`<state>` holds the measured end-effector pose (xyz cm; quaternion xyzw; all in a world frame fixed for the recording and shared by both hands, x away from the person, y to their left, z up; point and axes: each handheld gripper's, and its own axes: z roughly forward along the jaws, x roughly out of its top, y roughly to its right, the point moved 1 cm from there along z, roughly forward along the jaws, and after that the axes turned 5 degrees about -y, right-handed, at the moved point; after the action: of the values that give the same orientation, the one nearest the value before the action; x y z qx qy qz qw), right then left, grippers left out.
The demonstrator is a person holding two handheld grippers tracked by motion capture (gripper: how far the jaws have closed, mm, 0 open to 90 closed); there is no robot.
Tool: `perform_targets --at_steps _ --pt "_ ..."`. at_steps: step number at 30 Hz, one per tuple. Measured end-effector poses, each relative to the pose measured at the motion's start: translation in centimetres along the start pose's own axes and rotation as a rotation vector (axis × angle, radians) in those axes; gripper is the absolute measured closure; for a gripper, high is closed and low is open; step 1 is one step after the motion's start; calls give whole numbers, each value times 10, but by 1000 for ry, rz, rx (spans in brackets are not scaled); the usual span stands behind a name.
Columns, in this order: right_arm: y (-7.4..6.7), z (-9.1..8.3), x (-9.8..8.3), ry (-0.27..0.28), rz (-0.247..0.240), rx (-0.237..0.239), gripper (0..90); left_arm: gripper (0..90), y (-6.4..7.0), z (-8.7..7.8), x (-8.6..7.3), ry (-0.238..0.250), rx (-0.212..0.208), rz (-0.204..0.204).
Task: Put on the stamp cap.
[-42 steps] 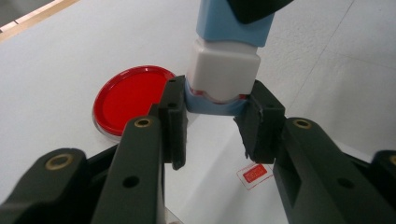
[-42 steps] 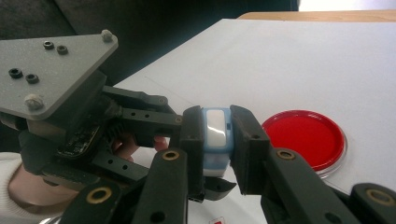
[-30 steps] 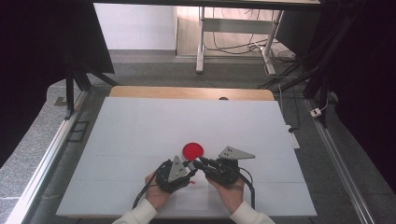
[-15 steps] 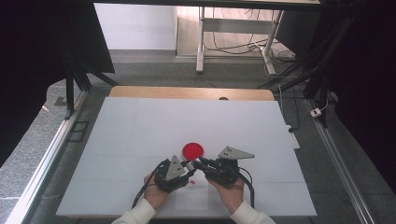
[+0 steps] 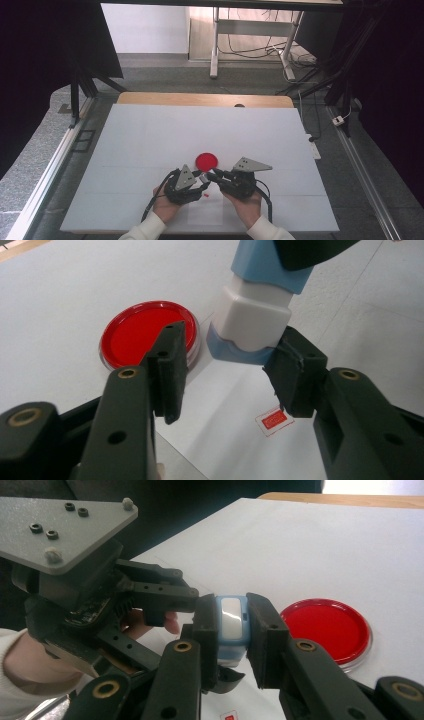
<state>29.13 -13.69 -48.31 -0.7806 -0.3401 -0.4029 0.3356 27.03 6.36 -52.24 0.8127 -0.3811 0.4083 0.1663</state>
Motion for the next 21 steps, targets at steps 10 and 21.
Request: perform_targets --at_steps 10,21 --pt "5 -4 2 10 -3 -19 751 392 -4 -2 1 -11 -43 -33" --pt "8 -9 5 21 -16 -36 751 280 -12 -19 -3 -19 -51 -59"
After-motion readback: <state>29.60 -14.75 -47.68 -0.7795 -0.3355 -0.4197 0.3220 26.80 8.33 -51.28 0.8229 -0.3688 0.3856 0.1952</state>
